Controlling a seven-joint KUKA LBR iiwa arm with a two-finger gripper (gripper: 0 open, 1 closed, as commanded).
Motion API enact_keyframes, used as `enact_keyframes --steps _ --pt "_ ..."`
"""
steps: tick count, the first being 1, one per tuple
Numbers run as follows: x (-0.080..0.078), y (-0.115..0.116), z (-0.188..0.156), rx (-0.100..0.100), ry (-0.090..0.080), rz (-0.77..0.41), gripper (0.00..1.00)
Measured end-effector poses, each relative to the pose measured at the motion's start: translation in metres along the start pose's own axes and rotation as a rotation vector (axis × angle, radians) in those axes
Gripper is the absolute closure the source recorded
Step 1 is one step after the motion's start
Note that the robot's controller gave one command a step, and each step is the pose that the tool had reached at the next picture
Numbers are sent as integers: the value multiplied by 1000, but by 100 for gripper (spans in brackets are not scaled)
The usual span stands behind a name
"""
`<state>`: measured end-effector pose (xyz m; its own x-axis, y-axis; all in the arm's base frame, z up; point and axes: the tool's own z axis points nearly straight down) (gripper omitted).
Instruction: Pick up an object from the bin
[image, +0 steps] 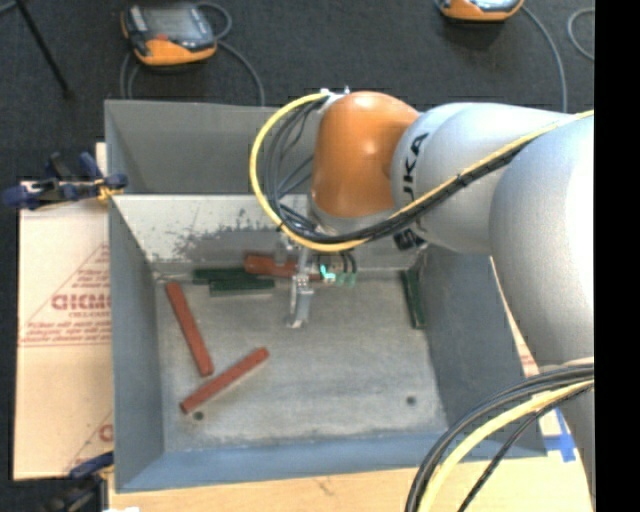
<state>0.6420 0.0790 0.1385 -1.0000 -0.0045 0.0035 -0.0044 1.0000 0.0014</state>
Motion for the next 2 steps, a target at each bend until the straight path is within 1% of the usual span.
enact_keyframes --steps 1,2 --pt "-1 0 -2 0 -3 0 0" --pt "-1 2 7 2 -12 -44 0"
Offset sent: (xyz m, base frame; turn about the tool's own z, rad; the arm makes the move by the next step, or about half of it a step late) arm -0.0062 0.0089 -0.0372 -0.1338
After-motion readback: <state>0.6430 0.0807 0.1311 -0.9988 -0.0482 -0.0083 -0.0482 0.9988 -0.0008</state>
